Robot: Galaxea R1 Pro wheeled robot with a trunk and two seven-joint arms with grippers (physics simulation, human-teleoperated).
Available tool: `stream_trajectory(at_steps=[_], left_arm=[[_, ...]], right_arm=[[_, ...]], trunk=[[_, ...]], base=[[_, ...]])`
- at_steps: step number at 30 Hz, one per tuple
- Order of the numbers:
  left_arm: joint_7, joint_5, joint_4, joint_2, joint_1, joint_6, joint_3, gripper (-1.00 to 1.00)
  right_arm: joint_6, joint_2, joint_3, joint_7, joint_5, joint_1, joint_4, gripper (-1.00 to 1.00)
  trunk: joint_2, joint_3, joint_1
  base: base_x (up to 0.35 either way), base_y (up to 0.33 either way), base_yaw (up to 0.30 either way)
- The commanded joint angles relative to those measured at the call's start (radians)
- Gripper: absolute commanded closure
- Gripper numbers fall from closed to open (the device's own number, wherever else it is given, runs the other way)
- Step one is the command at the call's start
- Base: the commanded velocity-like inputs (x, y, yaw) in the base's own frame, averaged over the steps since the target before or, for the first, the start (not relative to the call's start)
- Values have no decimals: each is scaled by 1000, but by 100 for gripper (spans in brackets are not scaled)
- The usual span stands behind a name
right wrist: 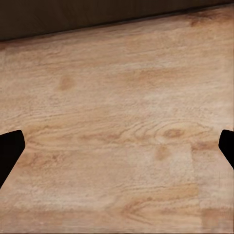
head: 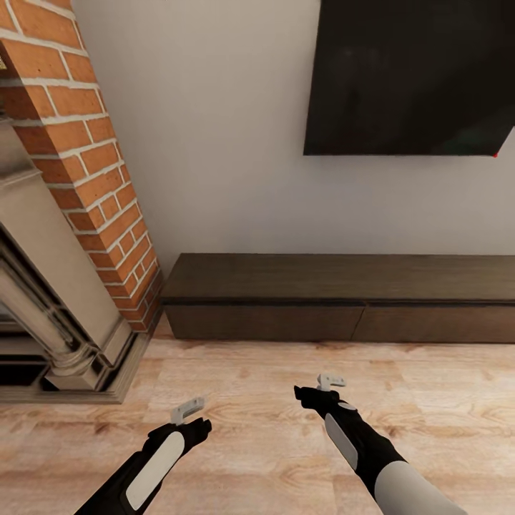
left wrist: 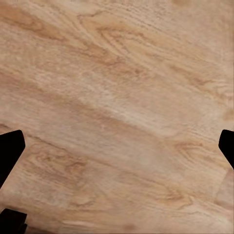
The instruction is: Place each of the two pumpkins and all three candles from the living room inside a cabinet in the living room (use any cabinet), then make sure every cabinet is closed, and position the cauldron so it is next to a table in the living room.
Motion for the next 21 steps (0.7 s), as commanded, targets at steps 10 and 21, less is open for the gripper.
stream_trajectory(at_steps=[10,21], left_arm=[[6,1,130,-7,-1,-6,-5,-100],[-8,-67,451,-8,-1,-60,-30,-100]], right_arm=[[-35,2,6,-4,-9,-1,80,-100],[-209,2,8,-10,-7,-1,388,-100]], trunk=[[70,31,-39],[147,65,-81]], base=[[0,0,0],[0,0,0]])
